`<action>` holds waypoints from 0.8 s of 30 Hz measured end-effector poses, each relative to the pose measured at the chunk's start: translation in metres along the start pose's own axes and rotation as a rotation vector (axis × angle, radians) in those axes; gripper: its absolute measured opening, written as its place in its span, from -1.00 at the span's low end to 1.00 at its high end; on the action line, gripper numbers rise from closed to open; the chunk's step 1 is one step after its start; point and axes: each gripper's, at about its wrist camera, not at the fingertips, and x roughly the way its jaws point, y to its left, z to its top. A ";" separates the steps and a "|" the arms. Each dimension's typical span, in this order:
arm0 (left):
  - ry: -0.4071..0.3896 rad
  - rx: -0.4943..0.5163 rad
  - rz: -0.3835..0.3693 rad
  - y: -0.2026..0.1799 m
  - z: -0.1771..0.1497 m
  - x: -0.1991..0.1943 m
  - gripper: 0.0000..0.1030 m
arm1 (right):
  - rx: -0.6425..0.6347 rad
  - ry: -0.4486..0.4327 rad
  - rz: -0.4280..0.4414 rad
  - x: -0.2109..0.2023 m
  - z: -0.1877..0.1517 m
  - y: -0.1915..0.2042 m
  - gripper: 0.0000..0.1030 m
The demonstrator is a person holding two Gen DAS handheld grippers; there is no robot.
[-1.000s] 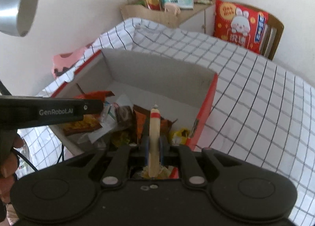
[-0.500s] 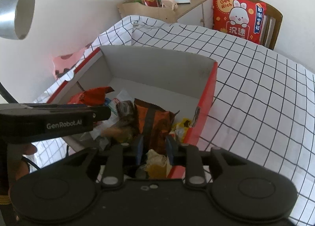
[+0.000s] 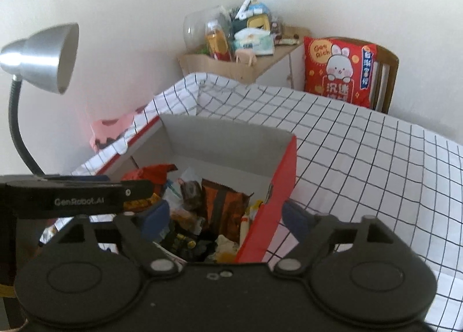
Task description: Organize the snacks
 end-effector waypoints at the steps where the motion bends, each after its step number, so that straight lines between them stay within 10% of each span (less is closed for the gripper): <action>1: -0.013 0.002 0.004 -0.001 0.000 -0.004 0.55 | 0.003 -0.012 -0.001 -0.004 0.000 0.000 0.78; 24: -0.134 0.042 -0.072 -0.022 -0.023 -0.076 0.97 | -0.016 -0.248 -0.016 -0.084 -0.030 0.002 1.00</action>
